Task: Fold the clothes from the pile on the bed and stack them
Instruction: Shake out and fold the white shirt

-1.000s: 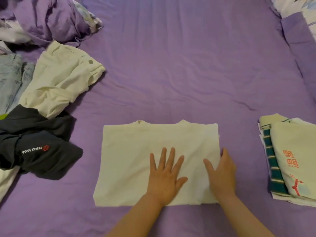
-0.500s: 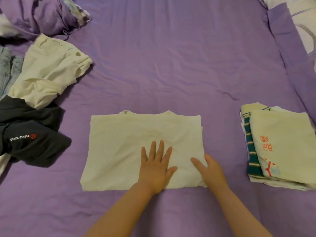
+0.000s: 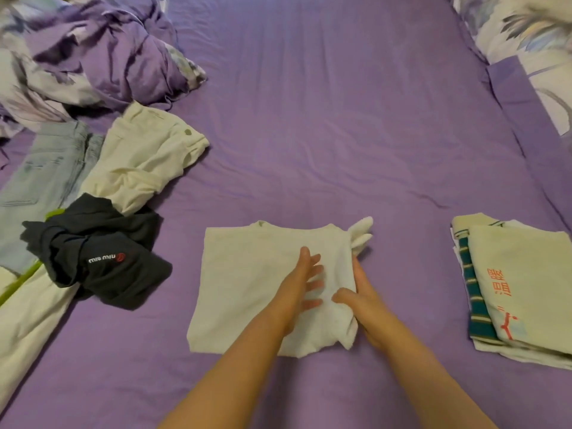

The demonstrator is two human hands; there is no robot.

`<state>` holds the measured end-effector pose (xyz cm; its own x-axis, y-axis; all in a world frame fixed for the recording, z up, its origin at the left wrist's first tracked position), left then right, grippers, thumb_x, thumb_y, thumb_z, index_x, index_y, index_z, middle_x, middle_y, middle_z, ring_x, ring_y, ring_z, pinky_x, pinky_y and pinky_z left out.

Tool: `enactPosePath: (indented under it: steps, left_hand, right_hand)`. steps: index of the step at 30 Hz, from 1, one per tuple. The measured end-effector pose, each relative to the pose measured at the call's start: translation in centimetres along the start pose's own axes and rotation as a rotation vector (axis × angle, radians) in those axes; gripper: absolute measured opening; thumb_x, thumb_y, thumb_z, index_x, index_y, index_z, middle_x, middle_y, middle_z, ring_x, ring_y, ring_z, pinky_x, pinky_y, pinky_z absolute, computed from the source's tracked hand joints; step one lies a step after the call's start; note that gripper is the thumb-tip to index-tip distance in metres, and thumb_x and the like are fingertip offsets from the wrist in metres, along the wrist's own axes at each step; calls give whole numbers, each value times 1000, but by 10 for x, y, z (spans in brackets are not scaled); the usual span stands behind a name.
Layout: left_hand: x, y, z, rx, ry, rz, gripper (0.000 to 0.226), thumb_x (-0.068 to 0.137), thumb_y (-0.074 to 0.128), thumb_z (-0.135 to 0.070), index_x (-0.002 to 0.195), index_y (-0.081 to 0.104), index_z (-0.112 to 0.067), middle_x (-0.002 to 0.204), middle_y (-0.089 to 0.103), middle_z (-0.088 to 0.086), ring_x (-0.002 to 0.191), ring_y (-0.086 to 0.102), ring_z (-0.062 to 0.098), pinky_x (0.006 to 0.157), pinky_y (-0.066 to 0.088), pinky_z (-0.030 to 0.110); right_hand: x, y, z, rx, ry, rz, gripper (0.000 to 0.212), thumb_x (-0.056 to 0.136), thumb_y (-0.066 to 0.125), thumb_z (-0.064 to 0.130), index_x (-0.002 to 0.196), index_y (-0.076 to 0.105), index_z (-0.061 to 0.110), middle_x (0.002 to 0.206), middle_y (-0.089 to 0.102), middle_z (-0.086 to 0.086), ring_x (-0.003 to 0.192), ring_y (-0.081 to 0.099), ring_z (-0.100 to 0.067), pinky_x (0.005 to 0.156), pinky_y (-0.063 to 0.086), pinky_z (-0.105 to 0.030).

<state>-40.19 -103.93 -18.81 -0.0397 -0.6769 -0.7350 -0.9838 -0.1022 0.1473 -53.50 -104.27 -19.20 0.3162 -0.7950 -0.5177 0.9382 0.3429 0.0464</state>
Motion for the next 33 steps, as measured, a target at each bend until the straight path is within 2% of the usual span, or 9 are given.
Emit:
enactPosePath:
  steps: [6,9,12,16,21,24,27,30,33]
  left_hand:
    - [-12,-71,-23,-133,25,-19,60,89,26,-70,121,59,-32,120,64,-7,111,60,14,83,52,30]
    - [-16,-109,-23,-178,35,-41,53,89,30,-69,109,65,-33,104,72,-9,97,67,7,69,55,23]
    - [-14,-151,-13,-217,39,-70,47,90,32,-67,105,65,-36,99,73,-13,96,66,7,71,54,26]
    - [-9,-188,-3,-208,41,-78,51,88,43,-68,120,63,-33,111,71,-8,107,64,15,87,52,33]
    - [5,-209,-10,-272,133,-14,52,95,48,-51,142,42,-31,125,63,-15,112,62,6,74,53,19]
    - [12,-213,-17,-158,155,-32,65,93,57,-40,149,24,-37,152,35,-11,135,38,12,95,37,26]
    - [21,-204,-28,91,162,-144,84,88,67,-28,152,13,-31,148,39,-2,126,44,17,93,39,29]
    - [34,-195,-37,354,161,-248,85,86,67,-22,152,14,-21,147,38,5,129,43,25,103,40,34]
    - [43,-196,-38,188,211,-233,69,89,63,-10,148,29,-20,146,41,4,126,48,20,105,42,36]
  right_hand:
    - [20,110,23,-332,-66,112,87,89,60,12,152,4,32,151,27,11,137,33,-9,109,35,-25]
    - [30,153,24,-419,-86,146,88,84,60,8,149,7,36,143,31,13,124,36,2,96,32,-5]
    - [41,191,20,-542,-127,167,87,83,59,9,151,8,28,152,27,8,128,39,-5,104,38,-19]
    - [50,224,7,-748,-143,189,94,88,60,18,152,-9,25,160,1,5,143,22,-17,113,31,-34]
    - [53,231,-17,-908,-45,309,94,92,57,37,150,-16,26,157,-25,3,148,2,-17,116,18,-29]
    - [54,227,-21,-838,-3,370,86,93,56,38,152,-6,30,158,-21,7,143,25,-21,117,24,-35]
    - [51,220,-22,-826,26,412,76,95,55,31,153,5,33,158,-16,12,111,54,-14,109,36,-32]
    - [47,210,-23,-780,17,400,68,95,52,22,152,15,32,159,-5,15,100,56,-10,103,39,-26]
    - [45,192,-26,-755,-17,307,59,98,47,21,149,22,34,158,7,17,107,45,4,94,31,-5]
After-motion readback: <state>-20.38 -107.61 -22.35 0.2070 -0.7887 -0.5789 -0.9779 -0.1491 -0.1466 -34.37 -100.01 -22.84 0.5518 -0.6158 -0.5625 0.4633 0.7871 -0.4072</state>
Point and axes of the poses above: each hand's wrist, its own x-axis towards the middle knuckle, its own y-axis out of the palm, z = x × y, the point moved 4 cm from there along x, towards the middle knuckle
